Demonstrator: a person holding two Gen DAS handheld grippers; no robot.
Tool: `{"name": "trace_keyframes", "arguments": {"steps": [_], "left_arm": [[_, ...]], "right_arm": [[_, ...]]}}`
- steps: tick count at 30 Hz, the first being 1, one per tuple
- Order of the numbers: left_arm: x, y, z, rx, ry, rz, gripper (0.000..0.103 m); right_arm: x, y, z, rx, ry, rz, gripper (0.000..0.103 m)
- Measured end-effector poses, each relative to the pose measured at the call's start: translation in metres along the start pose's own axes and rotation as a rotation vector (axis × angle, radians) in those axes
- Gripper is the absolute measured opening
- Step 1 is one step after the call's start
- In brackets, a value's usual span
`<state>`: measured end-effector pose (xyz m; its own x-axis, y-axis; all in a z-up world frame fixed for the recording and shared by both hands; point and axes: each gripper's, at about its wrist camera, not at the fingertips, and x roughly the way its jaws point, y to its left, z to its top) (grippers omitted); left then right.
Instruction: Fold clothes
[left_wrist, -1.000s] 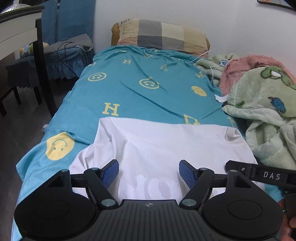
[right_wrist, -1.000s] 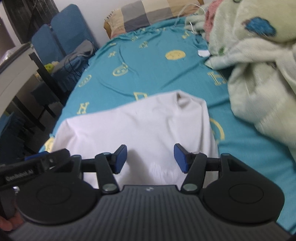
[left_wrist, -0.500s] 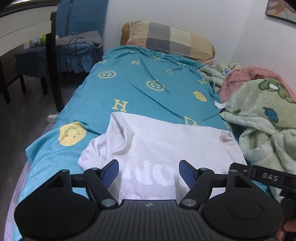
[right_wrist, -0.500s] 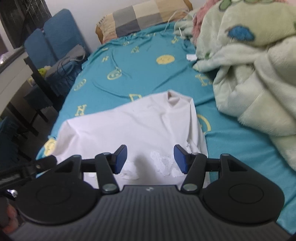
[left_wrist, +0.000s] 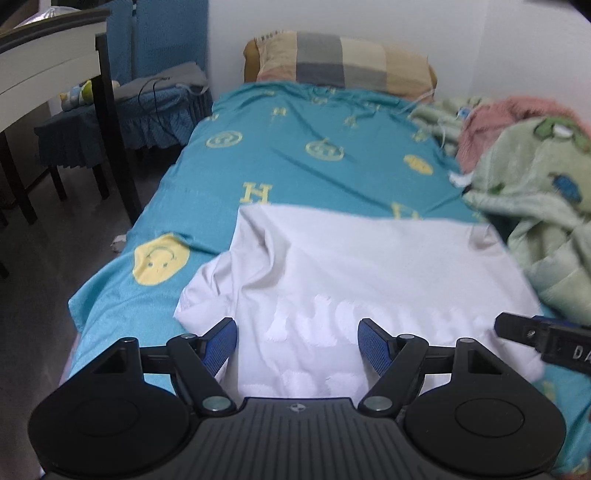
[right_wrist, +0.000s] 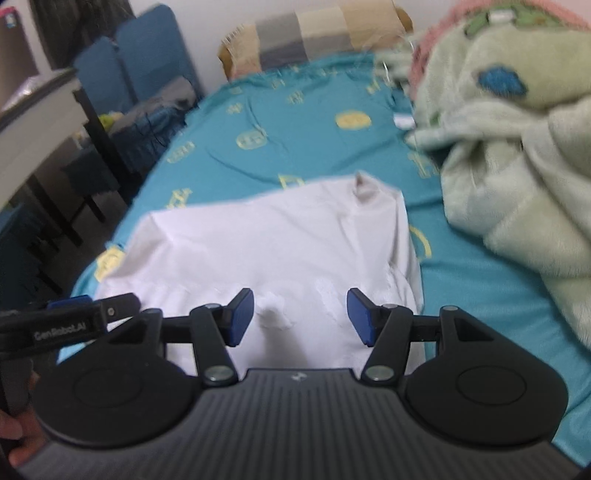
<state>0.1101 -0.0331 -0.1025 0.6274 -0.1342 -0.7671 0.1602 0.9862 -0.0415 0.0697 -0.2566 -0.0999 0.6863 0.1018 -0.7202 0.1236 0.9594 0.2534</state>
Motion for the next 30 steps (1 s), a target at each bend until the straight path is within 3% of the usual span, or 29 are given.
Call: {"name": "trace_keyframes", "arguments": {"steps": [3, 6, 13, 20, 24, 30], "left_arm": [[0.002, 0.002, -0.005, 0.001, 0.014, -0.002, 0.075], [-0.007, 0.009, -0.006, -0.065, 0.054, -0.028, 0.076], [-0.024, 0.051, -0.023, -0.431, 0.131, -0.205, 0.084], [0.024, 0.082, -0.055, -0.804, 0.324, -0.352, 0.085], [0.036, 0.091, -0.057, -0.930, 0.267, -0.397, 0.082], [0.044, 0.096, -0.056, -0.977, 0.196, -0.369, 0.057]], "right_arm": [[0.014, -0.007, -0.004, 0.031, 0.062, -0.001, 0.058], [0.016, -0.013, -0.007, 0.068, 0.069, 0.017, 0.058], [0.010, -0.029, -0.001, 0.206, 0.053, 0.056, 0.058], [-0.001, -0.034, 0.007, 0.253, -0.009, 0.059, 0.059], [-0.005, -0.024, 0.009, 0.222, -0.021, 0.046, 0.059], [-0.009, -0.003, 0.007, 0.111, -0.039, 0.003, 0.059]]}}
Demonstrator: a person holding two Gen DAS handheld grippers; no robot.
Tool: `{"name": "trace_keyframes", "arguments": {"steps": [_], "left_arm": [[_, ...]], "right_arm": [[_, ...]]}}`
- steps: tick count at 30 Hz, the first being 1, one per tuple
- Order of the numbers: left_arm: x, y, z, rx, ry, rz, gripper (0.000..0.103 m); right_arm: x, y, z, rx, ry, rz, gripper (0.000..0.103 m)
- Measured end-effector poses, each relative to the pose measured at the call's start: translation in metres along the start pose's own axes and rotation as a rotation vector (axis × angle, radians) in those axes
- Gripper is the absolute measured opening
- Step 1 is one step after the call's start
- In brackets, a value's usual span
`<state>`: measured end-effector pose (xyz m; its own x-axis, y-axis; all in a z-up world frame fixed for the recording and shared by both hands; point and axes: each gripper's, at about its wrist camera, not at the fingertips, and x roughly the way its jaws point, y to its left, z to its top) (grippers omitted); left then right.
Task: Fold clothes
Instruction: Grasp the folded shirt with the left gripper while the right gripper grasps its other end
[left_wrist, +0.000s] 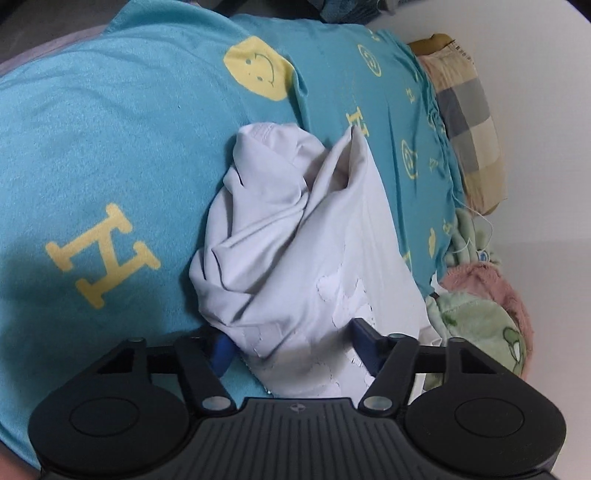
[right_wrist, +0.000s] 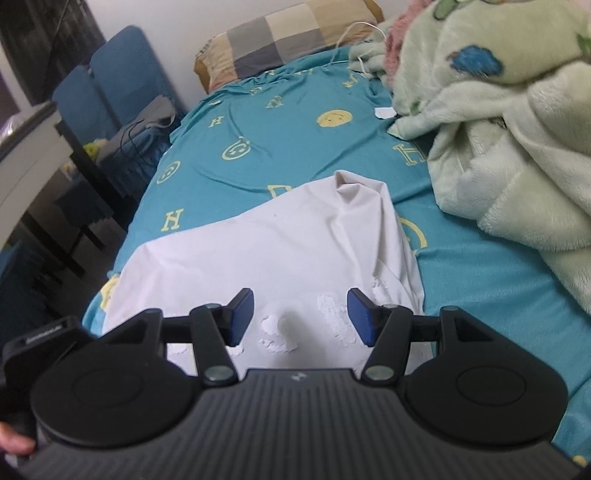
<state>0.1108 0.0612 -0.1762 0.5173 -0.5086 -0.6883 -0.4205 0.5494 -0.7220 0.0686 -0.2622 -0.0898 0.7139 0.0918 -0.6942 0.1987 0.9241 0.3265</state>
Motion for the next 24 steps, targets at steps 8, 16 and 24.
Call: {"name": "trace_keyframes", "arguments": {"steps": [8, 16, 24], "left_arm": [[-0.015, -0.023, -0.007, 0.093, -0.081, -0.046, 0.025], [-0.017, -0.035, -0.013, 0.121, -0.094, -0.054, 0.024], [-0.017, -0.033, -0.011, 0.103, -0.096, -0.069, 0.024]], "right_arm": [[-0.007, 0.019, -0.009, -0.063, -0.007, 0.019, 0.059], [-0.014, 0.026, -0.014, -0.033, -0.004, 0.093, 0.060], [0.012, -0.001, -0.050, 0.543, 0.238, 0.602, 0.060]]}}
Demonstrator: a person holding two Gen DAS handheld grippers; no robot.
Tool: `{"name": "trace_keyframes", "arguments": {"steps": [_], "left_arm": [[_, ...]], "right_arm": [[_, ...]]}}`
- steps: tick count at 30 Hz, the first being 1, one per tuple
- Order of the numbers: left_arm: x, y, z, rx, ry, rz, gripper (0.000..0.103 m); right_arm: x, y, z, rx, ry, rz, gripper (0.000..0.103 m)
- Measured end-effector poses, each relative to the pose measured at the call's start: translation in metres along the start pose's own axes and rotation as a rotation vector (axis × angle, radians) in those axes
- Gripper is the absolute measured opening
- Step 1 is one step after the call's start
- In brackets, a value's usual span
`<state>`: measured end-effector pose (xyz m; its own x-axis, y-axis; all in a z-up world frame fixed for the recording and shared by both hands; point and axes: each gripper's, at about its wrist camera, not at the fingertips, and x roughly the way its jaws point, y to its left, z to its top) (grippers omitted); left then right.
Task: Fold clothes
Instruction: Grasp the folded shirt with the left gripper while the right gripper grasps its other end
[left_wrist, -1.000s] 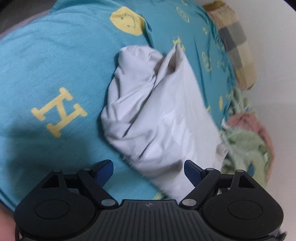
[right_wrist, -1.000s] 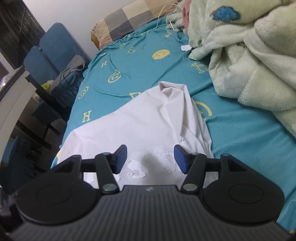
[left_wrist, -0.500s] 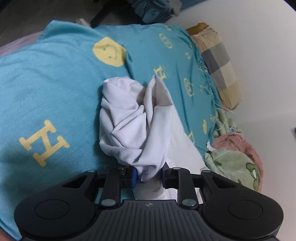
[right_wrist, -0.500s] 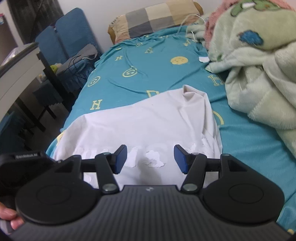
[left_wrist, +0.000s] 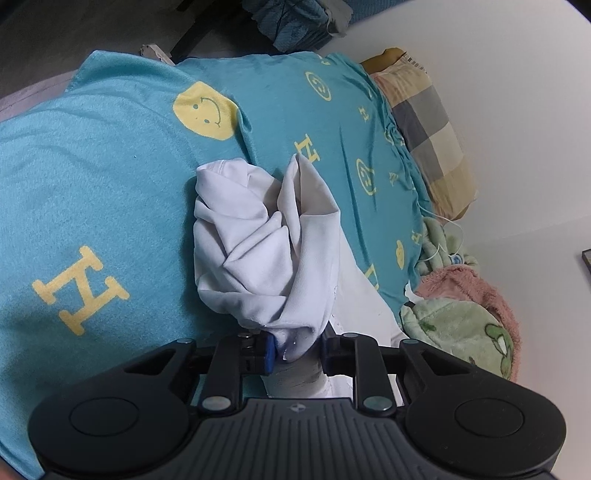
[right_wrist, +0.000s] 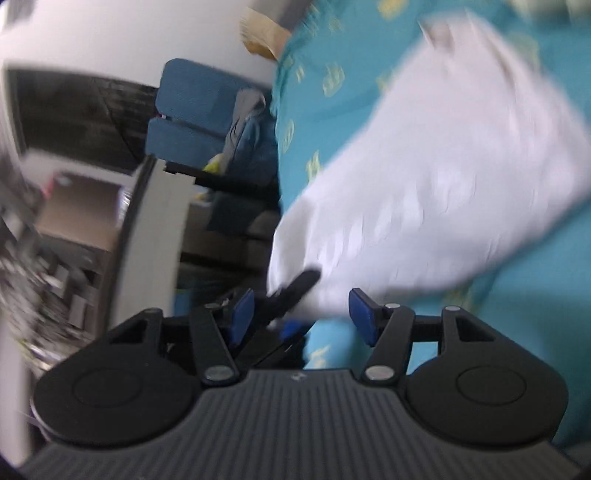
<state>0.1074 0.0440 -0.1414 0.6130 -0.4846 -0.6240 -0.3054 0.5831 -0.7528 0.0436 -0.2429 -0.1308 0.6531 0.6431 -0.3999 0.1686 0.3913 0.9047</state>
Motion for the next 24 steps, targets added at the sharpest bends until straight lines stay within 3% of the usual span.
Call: {"name": "trace_keyframes", "arguments": {"steps": [2, 8, 12, 18, 22, 24], "left_arm": [[0.000, 0.000, 0.001, -0.005, -0.002, -0.005, 0.023], [-0.002, 0.003, 0.002, -0.017, -0.010, -0.024, 0.022], [-0.006, 0.004, 0.001, -0.021, -0.014, -0.033, 0.021], [-0.011, 0.012, 0.002, -0.020, -0.011, -0.036, 0.021], [-0.009, 0.009, 0.002, -0.021, -0.005, -0.039, 0.021], [-0.008, 0.007, 0.004, -0.016, 0.001, -0.038, 0.021]], "right_arm": [[0.009, -0.015, -0.002, 0.082, 0.019, 0.009, 0.060], [0.015, -0.058, 0.005, 0.340, -0.034, 0.004, 0.060], [0.004, -0.072, 0.003, 0.410, -0.115, -0.076, 0.060], [-0.023, -0.084, 0.012, 0.470, -0.314, -0.131, 0.058], [-0.029, -0.087, 0.017, 0.452, -0.383, -0.169, 0.028], [-0.029, -0.082, 0.018, 0.415, -0.397, -0.186, 0.022]]}}
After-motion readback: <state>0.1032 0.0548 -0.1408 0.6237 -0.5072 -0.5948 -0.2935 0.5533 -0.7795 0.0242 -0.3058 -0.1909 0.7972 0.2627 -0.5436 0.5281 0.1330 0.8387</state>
